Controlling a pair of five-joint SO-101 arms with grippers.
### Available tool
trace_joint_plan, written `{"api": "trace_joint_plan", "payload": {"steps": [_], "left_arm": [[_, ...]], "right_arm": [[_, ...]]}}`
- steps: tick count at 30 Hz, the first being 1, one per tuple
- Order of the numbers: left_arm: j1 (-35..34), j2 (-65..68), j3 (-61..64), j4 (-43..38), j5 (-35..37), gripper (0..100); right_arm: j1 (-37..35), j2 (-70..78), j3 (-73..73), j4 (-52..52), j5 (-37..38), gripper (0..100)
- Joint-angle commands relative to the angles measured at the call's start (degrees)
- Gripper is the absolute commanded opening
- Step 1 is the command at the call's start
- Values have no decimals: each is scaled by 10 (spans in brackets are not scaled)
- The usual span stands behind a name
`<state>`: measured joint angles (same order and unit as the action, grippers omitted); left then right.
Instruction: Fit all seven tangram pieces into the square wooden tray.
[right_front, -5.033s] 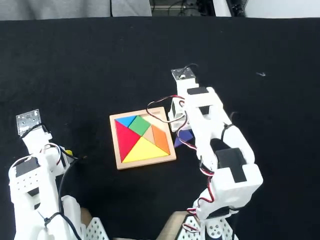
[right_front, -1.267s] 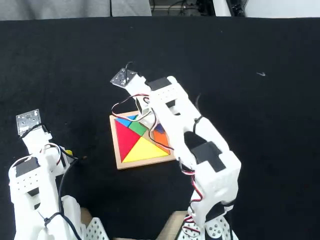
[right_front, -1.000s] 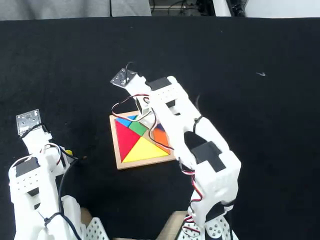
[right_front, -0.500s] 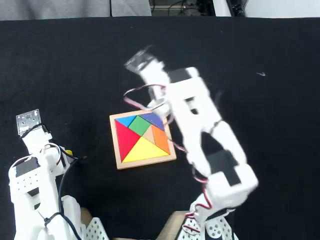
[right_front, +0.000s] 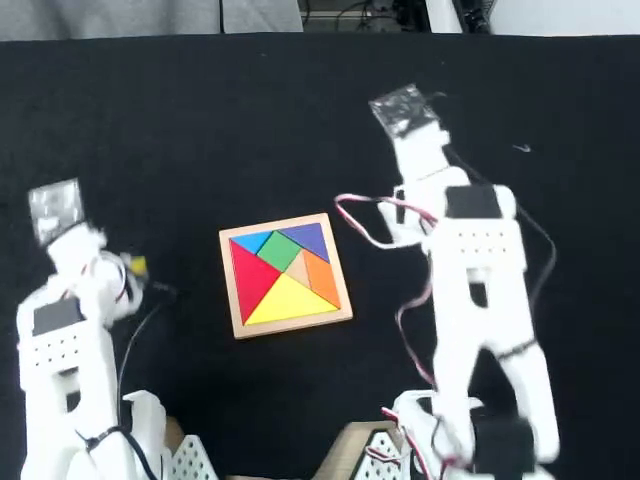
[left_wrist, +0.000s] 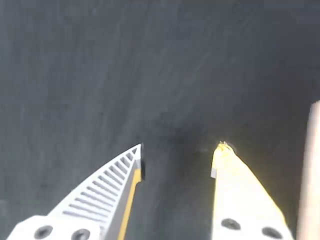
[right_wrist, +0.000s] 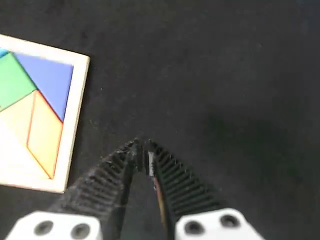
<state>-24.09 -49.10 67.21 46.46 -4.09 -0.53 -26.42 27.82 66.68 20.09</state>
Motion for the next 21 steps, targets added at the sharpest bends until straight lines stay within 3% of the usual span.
{"api": "trace_joint_plan", "payload": {"steps": [1, 5, 9, 14, 18, 21], "left_arm": [[74, -39, -218, 86, 2, 231], [138, -109, -341, 201, 1, 231], [157, -207, -327, 248, 4, 231], [156, -394, -165, 264, 0, 231], [156, -561, 15, 216, -1, 231], [153, -542, 97, 157, 1, 233]], "right_arm": [[13, -151, -9, 22, -58, 14], [11, -313, 2, 24, -63, 15], [11, -454, 68, 24, -63, 15], [13, -606, 230, -34, -63, 15], [13, -722, 381, -136, -64, 18], [13, -793, 451, -162, -64, 18]]}}
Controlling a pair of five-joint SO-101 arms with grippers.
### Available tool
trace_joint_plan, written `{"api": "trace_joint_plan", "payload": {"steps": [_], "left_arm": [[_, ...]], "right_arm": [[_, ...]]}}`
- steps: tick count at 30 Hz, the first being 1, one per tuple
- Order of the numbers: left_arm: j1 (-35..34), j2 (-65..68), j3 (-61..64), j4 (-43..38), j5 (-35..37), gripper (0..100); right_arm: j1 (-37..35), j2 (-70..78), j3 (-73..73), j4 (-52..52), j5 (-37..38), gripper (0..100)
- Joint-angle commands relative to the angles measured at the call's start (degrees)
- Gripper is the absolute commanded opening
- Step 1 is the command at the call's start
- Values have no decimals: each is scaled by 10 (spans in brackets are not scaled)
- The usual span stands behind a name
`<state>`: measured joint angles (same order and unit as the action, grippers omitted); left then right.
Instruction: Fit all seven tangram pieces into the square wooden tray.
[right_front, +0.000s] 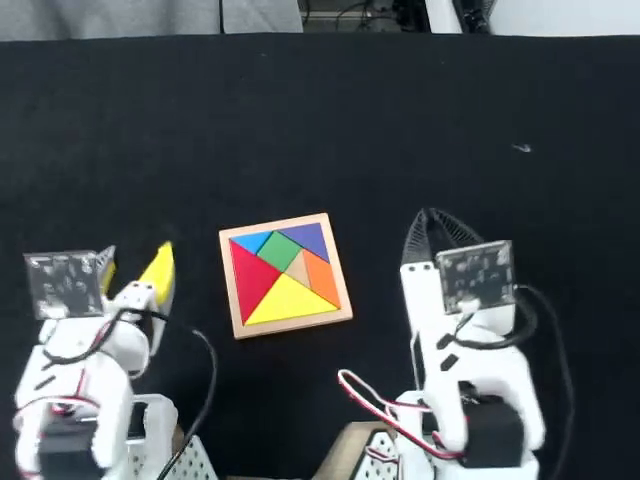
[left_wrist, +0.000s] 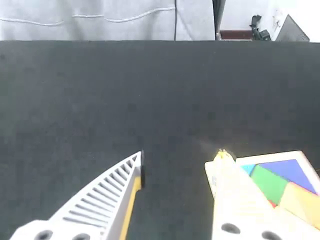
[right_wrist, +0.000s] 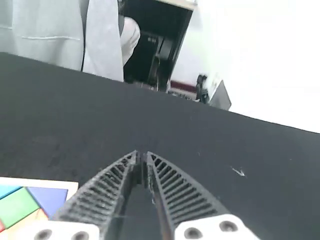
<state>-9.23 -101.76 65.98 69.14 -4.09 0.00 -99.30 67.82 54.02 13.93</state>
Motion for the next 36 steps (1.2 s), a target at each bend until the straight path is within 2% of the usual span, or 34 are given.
{"api": "trace_joint_plan", "payload": {"steps": [1, 5, 10, 14, 19, 25, 27, 32, 36], "left_arm": [[-1, -3, 129, -93, 4, 233], [-1, 4, 214, -183, 0, 231], [-3, 11, 317, -284, 3, 234], [-4, 21, 317, -254, 0, 235], [0, 21, 317, -159, 0, 231], [1, 16, 315, 18, 1, 231], [-4, 16, 314, 15, 4, 230], [-4, 16, 314, 16, 1, 230], [-4, 16, 314, 16, 1, 230]], "right_arm": [[8, -86, 66, -33, -4, 18], [8, -88, 110, -44, -6, 18], [9, -91, 207, -116, -7, 18], [9, -91, 286, -154, -4, 19], [9, -86, 287, -87, -7, 16], [4, -89, 287, 169, -4, 18], [6, -89, 287, 207, -3, 18], [-22, -91, 287, 207, -7, 15], [-18, -90, 287, 207, -4, 16]]}}
